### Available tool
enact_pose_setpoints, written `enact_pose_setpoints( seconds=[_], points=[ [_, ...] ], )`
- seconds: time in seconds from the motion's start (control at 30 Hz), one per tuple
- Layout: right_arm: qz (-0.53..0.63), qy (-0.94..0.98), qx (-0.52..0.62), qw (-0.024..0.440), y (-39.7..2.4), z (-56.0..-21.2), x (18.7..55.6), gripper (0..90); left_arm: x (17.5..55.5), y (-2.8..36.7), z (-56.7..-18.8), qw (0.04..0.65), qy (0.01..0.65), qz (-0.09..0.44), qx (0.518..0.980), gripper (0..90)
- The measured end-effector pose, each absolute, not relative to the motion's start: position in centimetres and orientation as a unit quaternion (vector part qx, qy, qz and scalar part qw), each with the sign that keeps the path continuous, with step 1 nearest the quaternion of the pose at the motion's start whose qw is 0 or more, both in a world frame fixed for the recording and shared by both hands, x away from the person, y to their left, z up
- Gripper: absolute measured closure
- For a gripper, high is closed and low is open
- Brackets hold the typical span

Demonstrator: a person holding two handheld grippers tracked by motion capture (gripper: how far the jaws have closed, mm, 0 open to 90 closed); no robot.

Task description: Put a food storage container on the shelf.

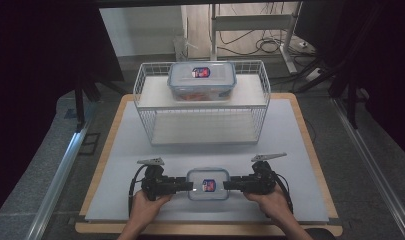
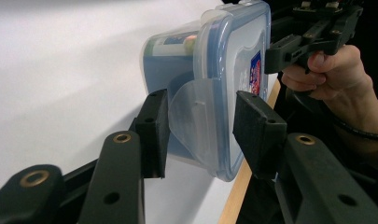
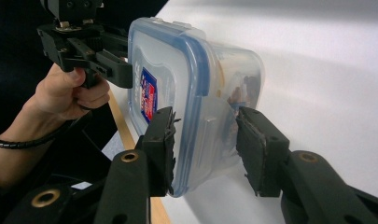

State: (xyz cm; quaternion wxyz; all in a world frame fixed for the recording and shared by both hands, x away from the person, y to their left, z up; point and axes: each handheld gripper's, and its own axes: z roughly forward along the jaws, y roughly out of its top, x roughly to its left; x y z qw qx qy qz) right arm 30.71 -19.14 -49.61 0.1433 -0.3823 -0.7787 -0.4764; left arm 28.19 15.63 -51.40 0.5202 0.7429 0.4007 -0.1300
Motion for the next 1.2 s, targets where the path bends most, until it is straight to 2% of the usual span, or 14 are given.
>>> enact_pose_setpoints(
  seconds=[1.2],
  points=[
    [-0.530, -0.766, -0.350, 0.094, -18.8, -41.5, 34.1, 58.0, 31.8, 16.3, -42.3, 0.549, 0.369, -0.059, 0.748, 56.3]
  ],
)
